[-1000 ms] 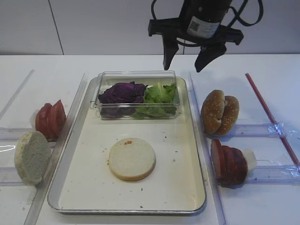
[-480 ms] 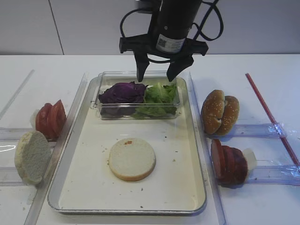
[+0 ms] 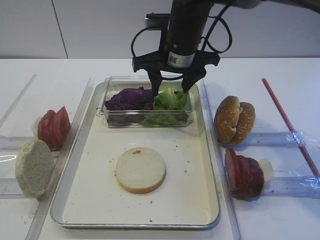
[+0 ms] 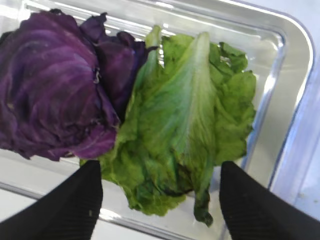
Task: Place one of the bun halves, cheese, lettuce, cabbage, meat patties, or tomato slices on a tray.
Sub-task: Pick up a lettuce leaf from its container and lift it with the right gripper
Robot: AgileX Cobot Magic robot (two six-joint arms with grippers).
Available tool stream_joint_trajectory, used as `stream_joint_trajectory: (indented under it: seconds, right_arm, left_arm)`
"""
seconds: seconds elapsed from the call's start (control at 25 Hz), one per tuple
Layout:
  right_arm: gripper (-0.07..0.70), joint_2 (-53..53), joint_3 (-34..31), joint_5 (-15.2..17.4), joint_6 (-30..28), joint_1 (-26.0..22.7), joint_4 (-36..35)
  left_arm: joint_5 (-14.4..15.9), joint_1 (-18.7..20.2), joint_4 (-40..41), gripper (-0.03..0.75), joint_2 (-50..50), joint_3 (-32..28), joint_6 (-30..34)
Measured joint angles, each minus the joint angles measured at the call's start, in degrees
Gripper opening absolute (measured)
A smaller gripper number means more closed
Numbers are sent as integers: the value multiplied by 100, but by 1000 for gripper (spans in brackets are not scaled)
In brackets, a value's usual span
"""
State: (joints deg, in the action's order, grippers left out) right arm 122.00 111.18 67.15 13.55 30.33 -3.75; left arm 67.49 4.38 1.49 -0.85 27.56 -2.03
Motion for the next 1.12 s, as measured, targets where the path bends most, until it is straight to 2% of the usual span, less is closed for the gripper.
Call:
stream_joint_trajectory:
  seconds: [0.12, 0.48, 0.92, 1.04, 1.12]
  right_arm:
    - [505, 74, 12, -151, 0, 0, -58]
    - [505, 300, 12, -228, 0, 0, 184]
    - [504, 588, 12, -352, 0, -18, 139]
    - [480, 609, 12, -340, 0, -18, 87]
    - [438, 630, 24, -286, 0, -18, 77]
  left_arm:
    - [0, 0, 0, 297, 0, 0, 0]
    - [0, 0, 0, 295, 0, 0, 0]
    - [0, 0, 0, 295, 0, 0, 0]
    - [0, 0, 0, 295, 0, 0, 0]
    - [0, 0, 0, 295, 0, 0, 0]
